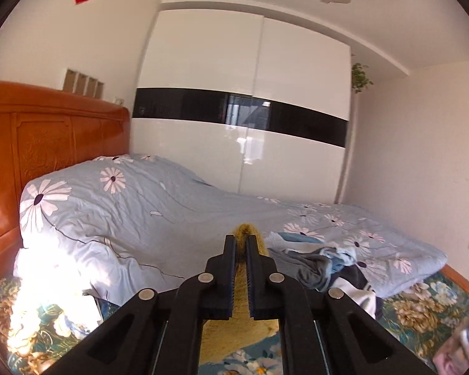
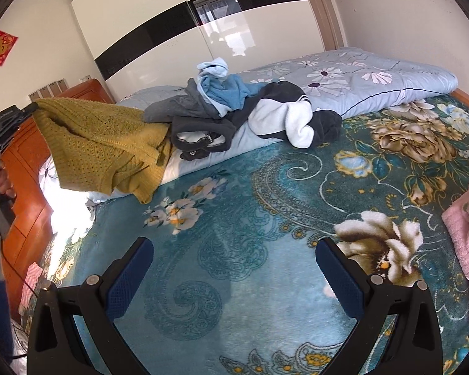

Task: Fold clothes
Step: 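Grasp the yellow sweater vest with the left gripper and lift it off the pile, then hold the vest up with the left gripper while the right gripper grasps another edge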

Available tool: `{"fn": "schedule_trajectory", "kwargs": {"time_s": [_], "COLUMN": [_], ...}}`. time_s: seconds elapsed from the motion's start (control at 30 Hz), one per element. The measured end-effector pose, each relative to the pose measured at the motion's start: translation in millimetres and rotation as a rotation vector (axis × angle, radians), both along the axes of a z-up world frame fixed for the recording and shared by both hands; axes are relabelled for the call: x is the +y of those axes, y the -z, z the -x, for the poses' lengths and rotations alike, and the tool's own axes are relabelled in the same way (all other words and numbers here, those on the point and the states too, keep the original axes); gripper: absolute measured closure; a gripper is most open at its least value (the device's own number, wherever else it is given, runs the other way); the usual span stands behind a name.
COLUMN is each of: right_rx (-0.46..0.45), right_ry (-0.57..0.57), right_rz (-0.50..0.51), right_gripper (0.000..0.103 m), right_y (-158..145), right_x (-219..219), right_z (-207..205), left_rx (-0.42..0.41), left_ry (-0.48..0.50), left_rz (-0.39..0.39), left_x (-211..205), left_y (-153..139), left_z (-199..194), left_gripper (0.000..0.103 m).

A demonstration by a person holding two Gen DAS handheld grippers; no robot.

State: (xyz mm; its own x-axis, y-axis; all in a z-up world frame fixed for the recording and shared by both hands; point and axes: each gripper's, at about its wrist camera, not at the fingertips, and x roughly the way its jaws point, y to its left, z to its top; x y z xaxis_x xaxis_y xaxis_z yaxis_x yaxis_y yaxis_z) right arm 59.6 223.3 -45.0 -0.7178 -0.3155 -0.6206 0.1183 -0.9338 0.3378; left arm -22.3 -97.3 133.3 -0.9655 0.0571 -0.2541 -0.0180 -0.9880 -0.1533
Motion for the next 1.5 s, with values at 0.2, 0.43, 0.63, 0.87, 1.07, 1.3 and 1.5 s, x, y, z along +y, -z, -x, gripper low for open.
{"fn": "schedule_trajectory", "kwargs": {"time_s": [0.2,0.43,0.63,0.87,1.07,1.3,1.5], "right_rx": [0.019,0.139,0.12,0.022,-0.02,-0.026,-0.053], "right_ry": [-0.12,-0.291,-0.3,-0.292,-0.277,-0.258,-0.248], "right_rz": [0.021,0.035,0.011,-0.035,-0.019,-0.04,-0.013], "right_gripper": [0.0,0.0,0.001,0.046,0.088,0.09,0.09], "right_y": [-11,-61,-64,-37,-31,-50,-51], "right_x": [-44,-101,-124,-148,-148,-146,-147], "right_z": [-14,-32,-36,-20,-9,13,26], "left_rx": [-0.015,-0.062,-0.198,-0.249,-0.336,-0.461,-0.574], "left_ry": [0.22,0.472,0.519,0.544,0.486,0.396,0.407], "left_rz": [0.009,-0.005,-0.122,-0.15,-0.146,-0.134,-0.143], "left_x": [24,65,61,58,46,34,40], "left_y": [-8,4,41,62,94,140,178], "left_z": [-69,-117,-121,-131,-124,-138,-164], "left_gripper": [0.097,0.096,0.096,0.096,0.092,0.084,0.054]}}
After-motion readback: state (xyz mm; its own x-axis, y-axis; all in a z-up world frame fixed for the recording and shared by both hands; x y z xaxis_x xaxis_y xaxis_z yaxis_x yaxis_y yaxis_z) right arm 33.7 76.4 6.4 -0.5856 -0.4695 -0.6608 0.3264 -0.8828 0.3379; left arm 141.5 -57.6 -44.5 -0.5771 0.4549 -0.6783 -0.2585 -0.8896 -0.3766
